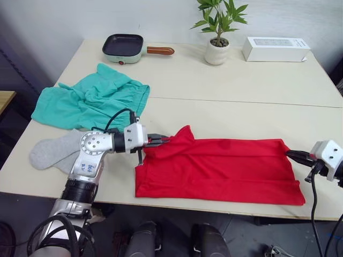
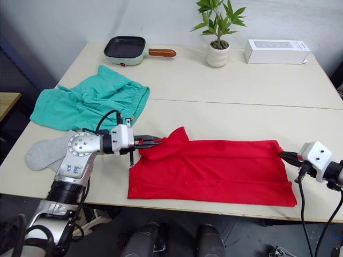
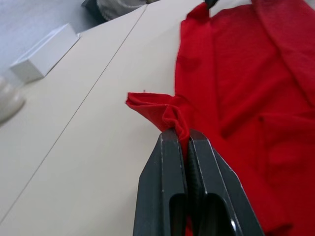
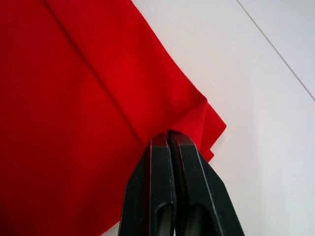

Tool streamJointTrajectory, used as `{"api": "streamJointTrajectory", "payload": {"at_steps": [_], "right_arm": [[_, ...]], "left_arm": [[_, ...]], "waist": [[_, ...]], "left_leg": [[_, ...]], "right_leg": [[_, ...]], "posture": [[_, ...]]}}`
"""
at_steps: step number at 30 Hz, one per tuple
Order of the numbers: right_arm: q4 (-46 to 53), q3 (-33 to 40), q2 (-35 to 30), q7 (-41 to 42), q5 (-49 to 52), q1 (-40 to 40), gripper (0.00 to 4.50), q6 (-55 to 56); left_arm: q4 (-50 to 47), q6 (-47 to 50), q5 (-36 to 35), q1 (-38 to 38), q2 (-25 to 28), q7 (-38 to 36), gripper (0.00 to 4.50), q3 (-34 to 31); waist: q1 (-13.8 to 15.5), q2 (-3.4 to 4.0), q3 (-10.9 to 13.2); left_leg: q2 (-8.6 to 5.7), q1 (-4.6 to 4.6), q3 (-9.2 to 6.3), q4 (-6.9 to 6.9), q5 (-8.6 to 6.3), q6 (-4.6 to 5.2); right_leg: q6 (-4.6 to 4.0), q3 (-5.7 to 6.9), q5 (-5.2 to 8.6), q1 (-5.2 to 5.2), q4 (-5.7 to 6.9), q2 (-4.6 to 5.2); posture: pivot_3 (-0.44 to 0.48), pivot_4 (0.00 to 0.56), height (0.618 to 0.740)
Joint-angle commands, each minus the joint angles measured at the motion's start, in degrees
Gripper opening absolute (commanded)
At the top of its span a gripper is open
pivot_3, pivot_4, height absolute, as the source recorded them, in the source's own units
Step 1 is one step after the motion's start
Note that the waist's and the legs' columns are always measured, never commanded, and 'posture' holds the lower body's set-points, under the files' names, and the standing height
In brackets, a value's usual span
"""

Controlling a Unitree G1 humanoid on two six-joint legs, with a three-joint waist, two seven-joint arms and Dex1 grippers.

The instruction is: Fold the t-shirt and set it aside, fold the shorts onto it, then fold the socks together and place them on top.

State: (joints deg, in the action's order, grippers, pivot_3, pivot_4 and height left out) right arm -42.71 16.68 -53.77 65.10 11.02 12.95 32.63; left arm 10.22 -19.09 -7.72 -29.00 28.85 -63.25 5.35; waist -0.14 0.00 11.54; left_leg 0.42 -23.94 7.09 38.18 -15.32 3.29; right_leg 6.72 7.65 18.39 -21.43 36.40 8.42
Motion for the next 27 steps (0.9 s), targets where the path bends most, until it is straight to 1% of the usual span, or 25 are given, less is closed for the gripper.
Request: {"api": "streamJointTrajectory", "payload": {"at_steps": [1,7,12,14,17,21,24,27], "right_arm": [[-0.31,2.24,-0.5,-3.44,-0.05,-2.34,0.05,4.47],[-3.66,1.87,-1.17,-6.16,-0.22,-4.74,0.05,6.73],[-6.28,1.05,-1.26,-7.7,-0.95,-4.82,0.05,8.34],[-6.58,0.86,-1.21,-8.2,-1.08,-4.8,0.05,8.6],[-7.2,0.78,-1.2,-8.78,-1.32,-4.98,0.05,9.14],[-7.04,0.66,-1.14,-9.24,-1.19,-5.74,0.05,7.71],[-4.74,1.0,-0.77,-6.14,1.81,-6.85,0.05,1.63],[-1.09,1.17,-1.34,-2.48,4.4,-9.24,0.62,-3.73]], "left_arm": [[-0.89,-8.42,2.29,1.6,2.07,0.13,0.0,0.78],[1.3,-15.96,5.33,3.32,4.07,1.68,0.0,2.1],[2.34,-20.19,9.96,3.44,5.46,5.68,0.0,2.52],[2.17,-21.93,10.4,3.59,6.15,6.31,0.0,2.75],[1.67,-23.06,10.44,4.55,7.39,6.39,0.0,3.44],[0.76,-21.75,9.86,5.88,8.78,6.06,0.0,4.53],[-0.77,-17.15,7.61,6.6,9.24,5.11,0.0,5.08],[-3.56,-9.62,2.56,7.28,9.75,2.27,0.69,4.96]], "waist": [[-0.02,0.0,0.0],[-0.07,0.0,0.0],[-0.19,0.0,0.0],[-0.3,0.02,-0.01],[-0.36,0.04,-0.02],[-0.57,0.05,-0.03],[-0.49,0.05,-0.03],[-0.49,0.06,-0.03]], "left_leg": [[-0.01,0.01,0.0,-0.01,0.0,0.0],[0.0,0.16,0.02,-0.05,-0.02,0.03],[0.06,0.56,0.03,-0.2,-0.09,0.06],[0.16,0.75,0.0,-0.21,-0.24,0.01],[0.17,0.75,0.0,-0.22,-0.28,-0.02],[0.18,0.76,0.0,-0.23,-0.29,-0.02],[0.18,0.75,0.0,-0.23,-0.29,-0.02],[0.2,0.76,-0.04,-0.23,-0.31,0.01]], "right_leg": [[0.0,-0.01,0.0,0.0,0.0,0.02],[0.0,-0.04,0.0,0.11,-0.04,0.11],[0.0,-0.05,0.0,0.6,-0.4,0.16],[-0.01,-0.05,0.0,0.8,-0.46,0.15],[-0.01,-0.06,0.01,0.78,-0.46,0.15],[-0.01,-0.05,0.01,0.79,-0.47,0.15],[-0.02,-0.05,0.01,0.8,-0.49,0.15],[-0.02,-0.05,0.01,0.83,-0.5,0.15]], "posture": [[0.0,0.15,0.74],[0.0,0.15,0.74],[0.0,0.15,0.74],[0.0,0.15,0.74],[0.0,0.15,0.74],[0.0,0.15,0.74],[0.0,0.15,0.74],[0.0,0.15,0.74]]}}
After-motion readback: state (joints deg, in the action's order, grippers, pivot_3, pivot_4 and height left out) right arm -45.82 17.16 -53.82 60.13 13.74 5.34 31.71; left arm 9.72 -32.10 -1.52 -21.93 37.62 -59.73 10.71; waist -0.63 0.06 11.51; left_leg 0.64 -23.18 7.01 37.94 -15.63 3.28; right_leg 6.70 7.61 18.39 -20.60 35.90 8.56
